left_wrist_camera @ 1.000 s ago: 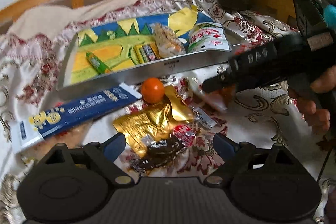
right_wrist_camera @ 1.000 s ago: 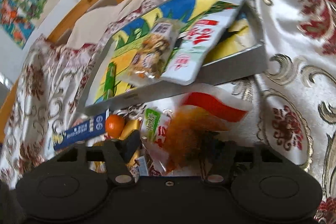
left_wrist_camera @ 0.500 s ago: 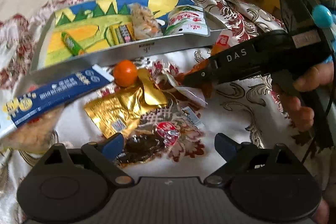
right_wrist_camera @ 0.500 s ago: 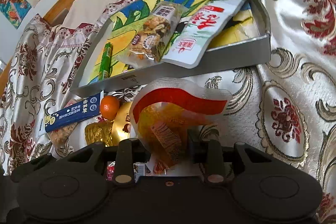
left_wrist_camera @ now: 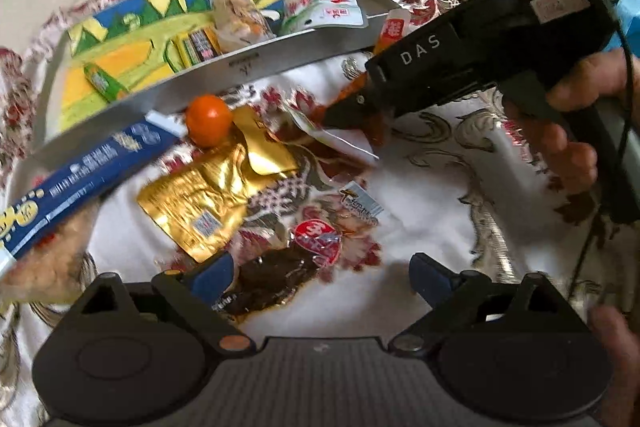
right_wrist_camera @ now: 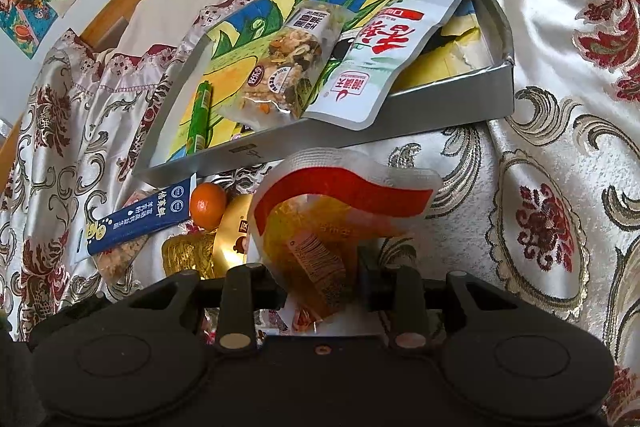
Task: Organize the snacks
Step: 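Grasp the brown dried snack with the left tool while the right tool holds the candy bag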
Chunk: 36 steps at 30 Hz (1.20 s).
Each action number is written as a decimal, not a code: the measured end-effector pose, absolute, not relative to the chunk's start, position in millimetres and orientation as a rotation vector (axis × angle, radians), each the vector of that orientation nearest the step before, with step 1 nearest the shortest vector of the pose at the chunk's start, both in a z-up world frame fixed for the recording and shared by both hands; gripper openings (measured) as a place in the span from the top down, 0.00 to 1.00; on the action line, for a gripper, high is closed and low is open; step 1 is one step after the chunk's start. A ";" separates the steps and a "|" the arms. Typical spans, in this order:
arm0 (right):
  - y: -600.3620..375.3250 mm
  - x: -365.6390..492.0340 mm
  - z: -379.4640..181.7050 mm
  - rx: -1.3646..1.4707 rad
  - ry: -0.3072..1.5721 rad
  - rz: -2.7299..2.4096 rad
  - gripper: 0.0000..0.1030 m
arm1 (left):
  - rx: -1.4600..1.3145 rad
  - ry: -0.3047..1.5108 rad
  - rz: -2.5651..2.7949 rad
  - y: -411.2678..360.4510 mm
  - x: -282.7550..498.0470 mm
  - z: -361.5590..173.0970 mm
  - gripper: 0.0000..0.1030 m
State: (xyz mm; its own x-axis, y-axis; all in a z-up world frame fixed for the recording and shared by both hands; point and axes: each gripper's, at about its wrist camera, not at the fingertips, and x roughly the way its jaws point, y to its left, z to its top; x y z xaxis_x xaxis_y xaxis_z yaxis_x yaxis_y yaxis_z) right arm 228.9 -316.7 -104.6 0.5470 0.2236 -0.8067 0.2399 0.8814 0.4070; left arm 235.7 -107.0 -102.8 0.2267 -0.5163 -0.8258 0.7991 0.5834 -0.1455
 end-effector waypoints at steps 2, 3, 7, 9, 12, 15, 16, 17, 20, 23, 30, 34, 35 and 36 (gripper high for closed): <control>-317.2 228.5 -104.4 0.519 1.008 -0.010 0.66 | 0.341 0.998 -0.945 -107.1 234.2 -99.3 0.06; -317.4 228.2 -104.4 0.521 1.009 -0.010 0.66 | 0.356 1.003 -0.949 -107.8 233.5 -98.0 0.06; -317.3 227.7 -104.2 0.521 1.013 -0.006 0.65 | 0.417 0.960 -0.926 -107.9 230.1 -99.0 0.07; -317.7 227.9 -104.2 0.518 1.014 -0.006 0.65 | 0.455 0.917 -0.883 -109.0 230.3 -102.7 0.07; -316.9 229.2 -105.1 0.516 1.016 -0.002 0.65 | 0.452 0.909 -0.863 -108.1 233.7 -106.5 0.08; -315.0 230.6 -105.5 0.506 1.019 0.006 0.65 | 0.417 0.936 -0.900 -106.7 235.3 -105.7 0.21; -314.2 230.5 -105.3 0.503 1.020 0.006 0.65 | 0.414 0.942 -0.900 -106.8 234.8 -104.9 0.21; -313.3 230.6 -105.1 0.502 1.020 0.006 0.65 | 0.417 0.947 -0.900 -107.3 233.7 -104.3 0.21; -313.5 230.0 -104.8 0.506 1.021 0.006 0.65 | 0.407 0.988 -0.952 -107.8 230.7 -101.9 0.28; -314.8 229.1 -104.7 0.516 1.024 0.008 0.65 | 0.441 1.026 -0.984 -112.7 222.8 -99.9 0.28; -314.8 227.5 -104.3 0.513 1.029 0.013 0.65 | 0.486 1.031 -0.974 -118.2 214.9 -101.5 0.37; -314.2 226.8 -103.8 0.510 1.027 0.014 0.66 | 0.385 1.057 -0.928 -109.4 224.1 -97.9 0.56; -313.8 226.3 -103.5 0.509 1.028 0.014 0.66 | 0.368 1.059 -0.917 -107.9 224.8 -97.1 0.57; -313.3 225.6 -103.1 0.506 1.028 0.016 0.66 | 0.365 1.056 -0.909 -107.8 224.0 -96.9 0.59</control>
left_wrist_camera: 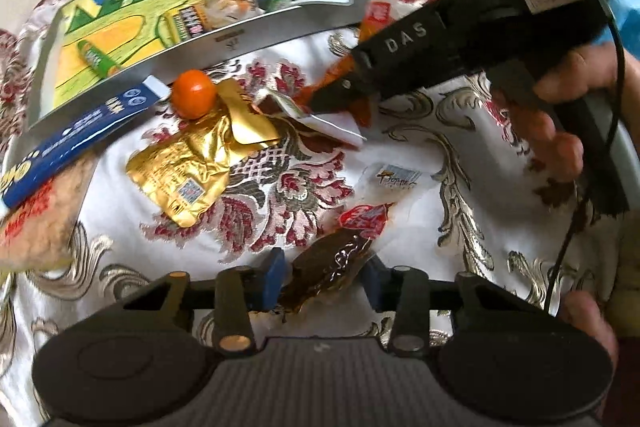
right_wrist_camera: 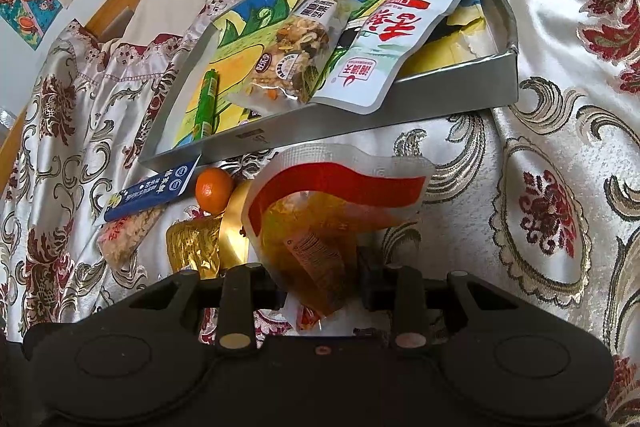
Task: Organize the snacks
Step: 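Grasp the brown dried snack with the left tool while the right tool holds the candy bag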
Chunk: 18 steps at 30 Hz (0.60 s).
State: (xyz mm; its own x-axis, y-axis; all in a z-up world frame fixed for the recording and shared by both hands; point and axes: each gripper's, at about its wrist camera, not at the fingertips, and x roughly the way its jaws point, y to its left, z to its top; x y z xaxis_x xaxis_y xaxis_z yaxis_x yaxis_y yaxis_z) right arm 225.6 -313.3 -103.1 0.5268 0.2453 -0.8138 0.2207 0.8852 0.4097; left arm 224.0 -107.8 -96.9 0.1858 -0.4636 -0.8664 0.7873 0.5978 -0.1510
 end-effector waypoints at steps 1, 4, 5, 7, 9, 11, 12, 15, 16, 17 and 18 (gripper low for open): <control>-312.8 224.4 -102.4 0.503 1.029 0.018 0.66 | 0.370 1.051 -0.897 -108.4 221.4 -96.5 0.62; -312.2 221.1 -100.1 0.503 1.026 0.020 0.67 | 0.354 1.049 -0.846 -109.4 214.4 -92.6 0.65; -312.6 219.6 -99.4 0.506 1.025 0.019 0.67 | 0.336 1.055 -0.829 -108.3 213.0 -90.8 0.65; -314.0 217.3 -97.5 0.514 1.021 0.017 0.67 | 0.297 1.058 -0.803 -105.2 210.9 -87.6 0.65; -315.8 215.2 -95.7 0.522 1.015 0.013 0.67 | 0.259 1.059 -0.785 -101.2 207.3 -84.6 0.66; -318.2 213.2 -93.9 0.530 1.008 0.009 0.67 | 0.227 1.055 -0.766 -97.2 201.9 -80.7 0.67; -319.6 212.1 -93.1 0.536 1.004 0.008 0.67 | 0.214 1.051 -0.758 -95.6 199.5 -79.2 0.68; -322.9 207.8 -90.4 0.553 0.996 0.004 0.67 | 0.190 1.033 -0.729 -92.1 190.8 -74.0 0.70; -323.5 206.2 -89.2 0.555 0.993 0.003 0.67 | 0.188 1.025 -0.721 -91.3 188.3 -72.7 0.71; -323.9 204.7 -87.9 0.557 0.989 0.002 0.67 | 0.184 1.014 -0.708 -90.5 186.2 -71.0 0.72; -324.8 203.2 -86.5 0.559 0.985 0.001 0.67 | 0.176 1.006 -0.696 -89.6 184.8 -69.5 0.74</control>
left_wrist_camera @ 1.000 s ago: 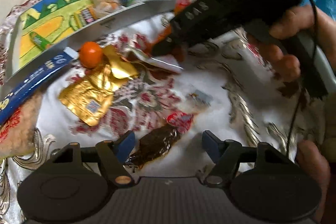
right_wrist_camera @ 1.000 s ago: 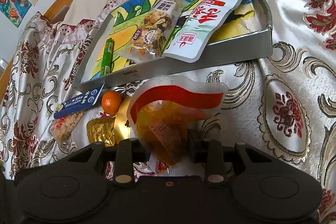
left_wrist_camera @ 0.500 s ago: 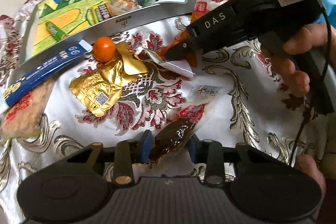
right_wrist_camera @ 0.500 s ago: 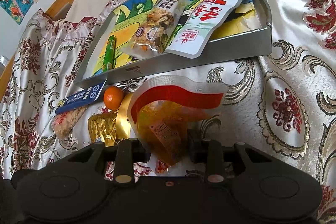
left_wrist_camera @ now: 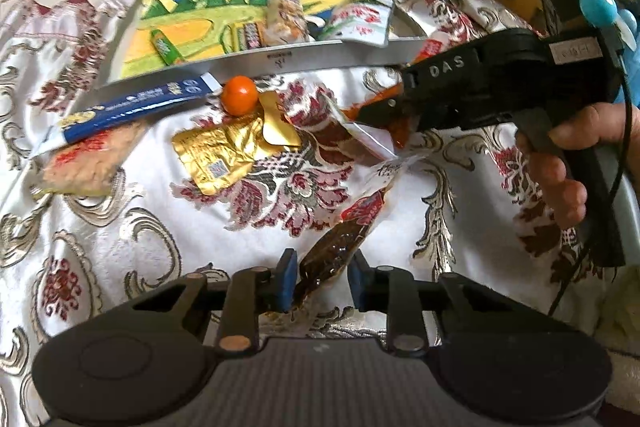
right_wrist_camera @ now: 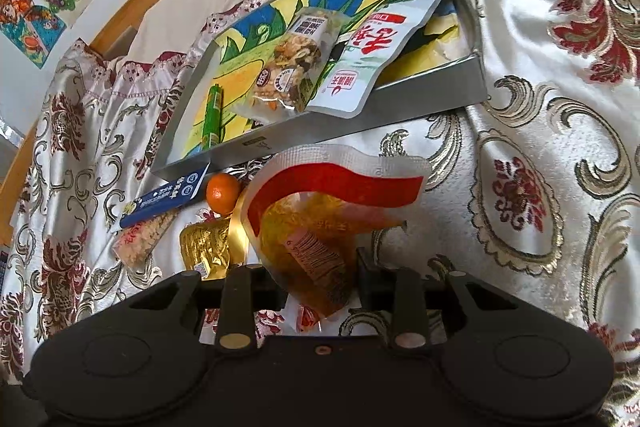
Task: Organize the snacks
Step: 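Grasp the brown dried snack with the left tool while the right tool holds the candy bag, then carry both snacks over the dinosaur tray and open both tools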
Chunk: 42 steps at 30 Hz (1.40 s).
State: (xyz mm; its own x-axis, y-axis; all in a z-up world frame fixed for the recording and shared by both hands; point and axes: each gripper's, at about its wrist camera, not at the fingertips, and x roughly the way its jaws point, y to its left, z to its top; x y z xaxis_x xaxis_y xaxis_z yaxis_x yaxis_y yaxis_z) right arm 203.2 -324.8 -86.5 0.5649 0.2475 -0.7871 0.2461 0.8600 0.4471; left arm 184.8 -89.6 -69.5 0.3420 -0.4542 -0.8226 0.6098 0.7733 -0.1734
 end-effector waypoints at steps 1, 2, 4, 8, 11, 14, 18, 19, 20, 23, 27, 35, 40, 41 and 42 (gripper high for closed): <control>-325.4 201.4 -84.8 0.561 0.978 0.000 0.67 | 0.167 1.002 -0.687 -88.5 184.0 -68.4 0.76; -325.6 199.7 -82.8 0.563 0.971 -0.001 0.67 | 0.152 1.000 -0.676 -87.5 184.5 -67.6 0.76; -327.1 196.7 -78.7 0.569 0.957 -0.002 0.67 | 0.124 0.994 -0.652 -84.8 184.7 -66.2 0.79; -330.1 193.0 -73.6 0.580 0.939 -0.003 0.67 | 0.101 0.984 -0.619 -82.2 187.6 -66.1 0.80; -329.8 191.0 -71.4 0.571 0.931 -0.008 0.67 | 0.051 0.960 -0.616 -77.0 190.4 -62.0 0.83; -328.8 190.9 -68.5 0.569 0.915 -0.004 0.67 | 0.007 0.914 -0.605 -73.3 194.6 -55.4 0.88; -329.6 188.9 -60.7 0.577 0.875 0.008 0.67 | -0.070 0.872 -0.604 -68.4 203.4 -50.7 0.88; -329.5 188.0 -58.0 0.576 0.862 0.010 0.67 | -0.085 0.857 -0.602 -67.3 205.1 -49.7 0.88; -329.3 187.5 -55.5 0.573 0.851 0.013 0.67 | -0.096 0.844 -0.600 -66.2 206.9 -48.7 0.88; -327.2 185.3 -46.4 0.555 0.801 0.021 0.67 | -0.115 0.791 -0.592 -66.6 214.2 -43.3 0.88; -325.8 186.9 -34.0 0.517 0.699 0.019 0.67 | -0.171 0.752 -0.579 -71.0 240.5 -30.8 0.88; -336.2 220.1 -30.5 0.390 0.523 -0.055 0.67 | -0.235 0.677 -0.565 -93.4 308.6 -18.3 0.88; -337.4 245.9 -35.6 0.313 0.503 -0.063 0.67 | -0.212 0.678 -0.552 -114.1 346.4 -26.8 0.88; -337.1 252.1 -36.8 0.301 0.501 -0.068 0.67 | -0.209 0.686 -0.547 -119.1 353.4 -30.6 0.88; -336.9 257.5 -37.8 0.286 0.499 -0.072 0.67 | -0.207 0.697 -0.543 -123.5 359.9 -34.7 0.88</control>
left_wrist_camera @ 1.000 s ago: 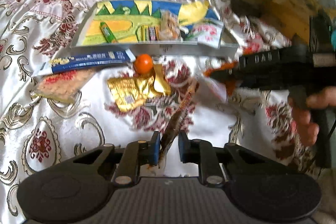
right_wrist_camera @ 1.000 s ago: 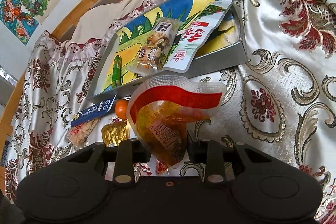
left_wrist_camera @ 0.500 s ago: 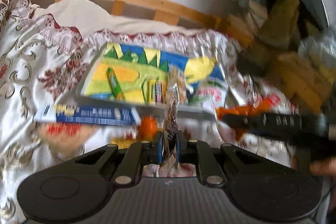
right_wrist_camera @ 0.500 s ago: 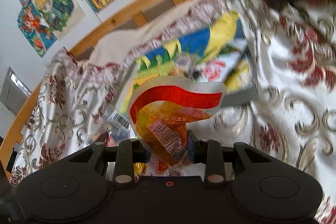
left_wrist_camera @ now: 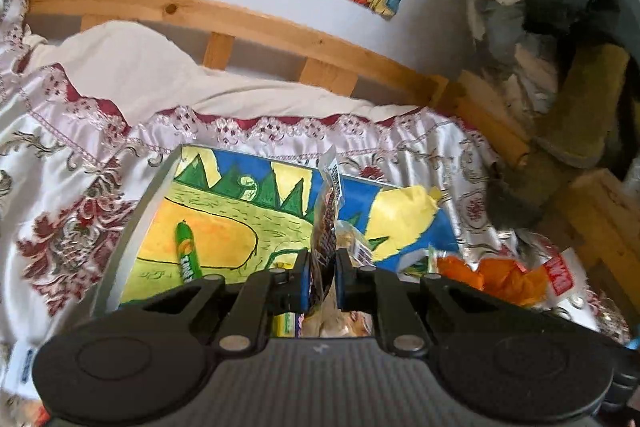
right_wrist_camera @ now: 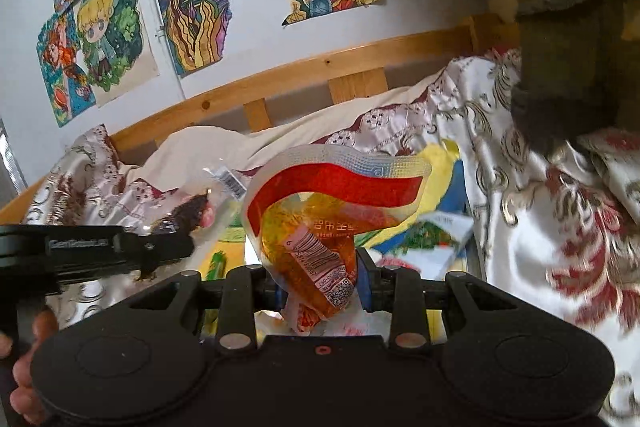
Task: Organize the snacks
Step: 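Carry both snacks over the dinosaur tray and open both tools, then lift both tools up away from the tray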
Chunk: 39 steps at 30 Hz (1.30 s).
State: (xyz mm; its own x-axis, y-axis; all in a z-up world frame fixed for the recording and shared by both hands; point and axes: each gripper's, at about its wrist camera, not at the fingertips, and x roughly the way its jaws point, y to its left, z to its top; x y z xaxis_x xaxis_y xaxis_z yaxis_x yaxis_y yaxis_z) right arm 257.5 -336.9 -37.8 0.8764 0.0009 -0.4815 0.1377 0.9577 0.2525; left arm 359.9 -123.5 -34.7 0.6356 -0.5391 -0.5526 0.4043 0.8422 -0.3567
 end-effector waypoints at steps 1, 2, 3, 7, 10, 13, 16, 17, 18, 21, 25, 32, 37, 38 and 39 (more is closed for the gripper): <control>-336.5 262.7 -38.7 0.267 0.496 -0.075 0.67 | -0.202 0.711 -0.542 -127.4 365.2 -38.8 0.88; -335.8 267.0 -39.7 0.247 0.497 -0.075 0.67 | -0.191 0.725 -0.543 -131.6 370.1 -43.3 0.88; -335.6 272.4 -41.3 0.226 0.506 -0.075 0.67 | -0.181 0.734 -0.546 -135.7 373.9 -47.7 0.88; -339.8 282.9 -50.3 0.203 0.552 -0.075 0.67 | -0.155 0.766 -0.556 -150.0 381.7 -63.4 0.88; -344.7 286.7 -55.0 0.209 0.566 -0.065 0.66 | -0.142 0.775 -0.549 -158.3 384.2 -71.6 0.88; -347.1 290.3 -56.0 0.209 0.564 -0.059 0.66 | -0.143 0.778 -0.544 -162.7 385.3 -76.3 0.88; -346.9 293.0 -57.6 0.196 0.560 -0.061 0.66 | -0.131 0.783 -0.532 -165.1 384.2 -79.5 0.88; -346.7 293.9 -58.1 0.193 0.559 -0.062 0.66 | -0.127 0.788 -0.526 -165.8 383.7 -80.2 0.88; -347.1 294.8 -58.5 0.189 0.556 -0.063 0.66 | -0.123 0.791 -0.519 -166.4 383.4 -80.8 0.88; -348.7 296.9 -58.0 0.183 0.546 -0.071 0.65 | -0.108 0.799 -0.495 -167.6 381.9 -81.8 0.86; -352.9 294.7 -54.7 0.197 0.528 -0.082 0.59 | -0.093 0.801 -0.465 -166.6 379.2 -79.5 0.72; -357.5 286.2 -46.5 0.211 0.504 -0.108 0.42 | -0.078 0.764 -0.426 -156.6 367.1 -64.3 0.29; -352.3 269.8 -33.1 0.187 0.450 -0.125 0.23 | -0.113 0.687 -0.380 -143.2 349.6 -43.2 0.12; -350.9 265.5 -30.0 0.184 0.439 -0.128 0.20 | -0.115 0.668 -0.371 -139.4 344.9 -38.2 0.10; -349.6 261.2 -27.0 0.182 0.428 -0.131 0.17 | -0.113 0.648 -0.357 -136.2 340.0 -33.7 0.06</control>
State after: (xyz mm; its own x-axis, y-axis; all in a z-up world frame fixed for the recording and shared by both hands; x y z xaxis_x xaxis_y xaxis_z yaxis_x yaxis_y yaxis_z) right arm 261.2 -349.6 -27.0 0.9019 -0.0879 -0.4229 0.1640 0.9754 0.1472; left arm 340.0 -136.2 -33.7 0.7388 -0.3593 -0.5702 0.2894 0.9332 -0.2132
